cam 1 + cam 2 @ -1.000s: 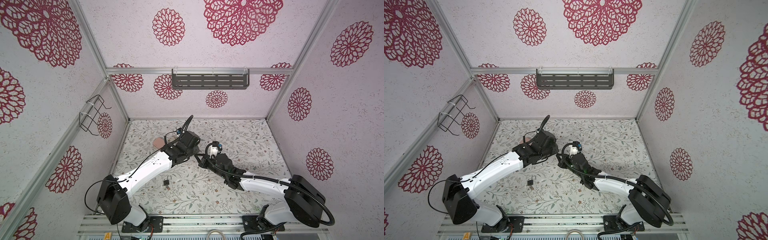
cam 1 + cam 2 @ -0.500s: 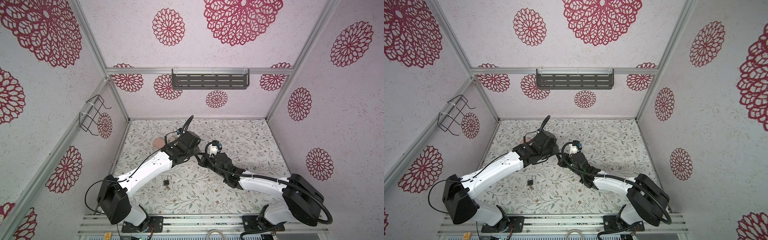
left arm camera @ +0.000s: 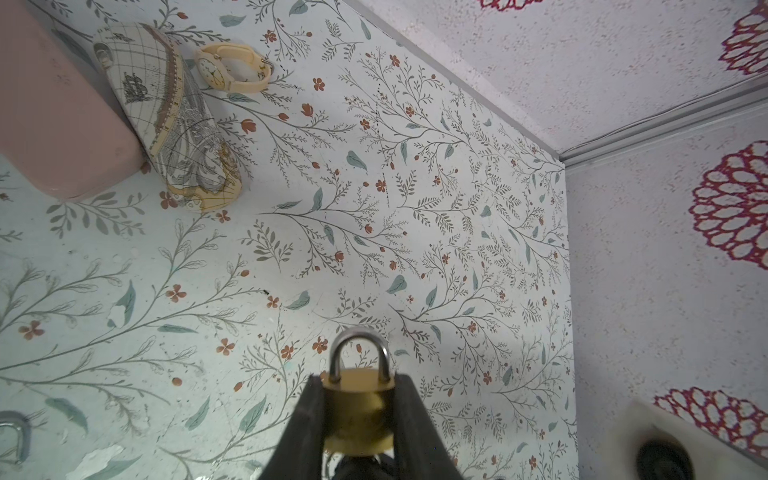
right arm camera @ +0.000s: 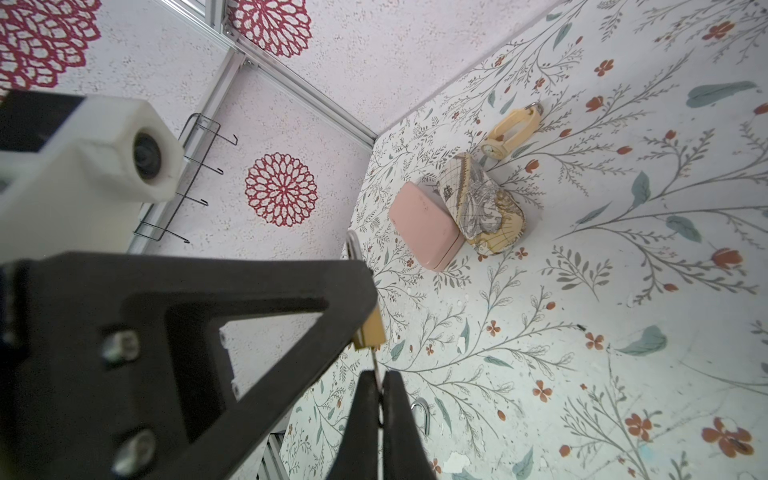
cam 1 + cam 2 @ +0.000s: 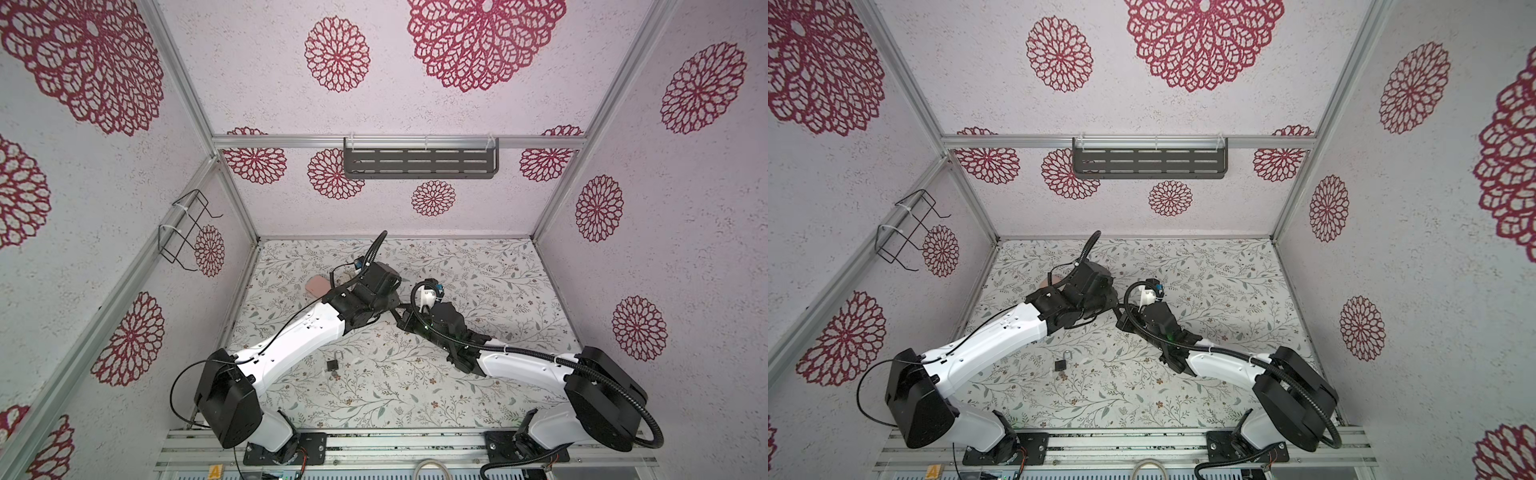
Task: Unlock with the key
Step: 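Insert the silver key into the gold padlock's keyhole with the right gripper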
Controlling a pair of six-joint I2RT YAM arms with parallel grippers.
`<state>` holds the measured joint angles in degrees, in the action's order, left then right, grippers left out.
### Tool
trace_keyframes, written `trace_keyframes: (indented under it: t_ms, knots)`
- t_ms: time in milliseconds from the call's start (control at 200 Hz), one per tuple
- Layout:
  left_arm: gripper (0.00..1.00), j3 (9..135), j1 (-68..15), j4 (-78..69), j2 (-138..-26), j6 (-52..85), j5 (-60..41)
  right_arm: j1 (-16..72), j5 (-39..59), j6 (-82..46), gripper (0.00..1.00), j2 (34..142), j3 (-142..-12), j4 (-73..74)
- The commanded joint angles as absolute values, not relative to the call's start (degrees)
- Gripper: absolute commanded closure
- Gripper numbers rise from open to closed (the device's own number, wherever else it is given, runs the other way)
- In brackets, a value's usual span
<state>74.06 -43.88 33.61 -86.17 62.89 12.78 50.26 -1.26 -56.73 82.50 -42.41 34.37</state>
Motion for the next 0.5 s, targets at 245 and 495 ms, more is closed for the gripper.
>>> trace_keyframes:
  t_ms: [245,495]
  knots:
    - [1.00,75.89,-49.03,38.65,-85.68,61.59,1.14,48.35,-5.60,-55.32,1.00,77.61,-47.41,39.86]
    - [1.00,75.37,-47.20,37.59,-84.69,61.75,4.53,48.51,-1.10,-59.15,1.00,77.78,-48.89,39.22]
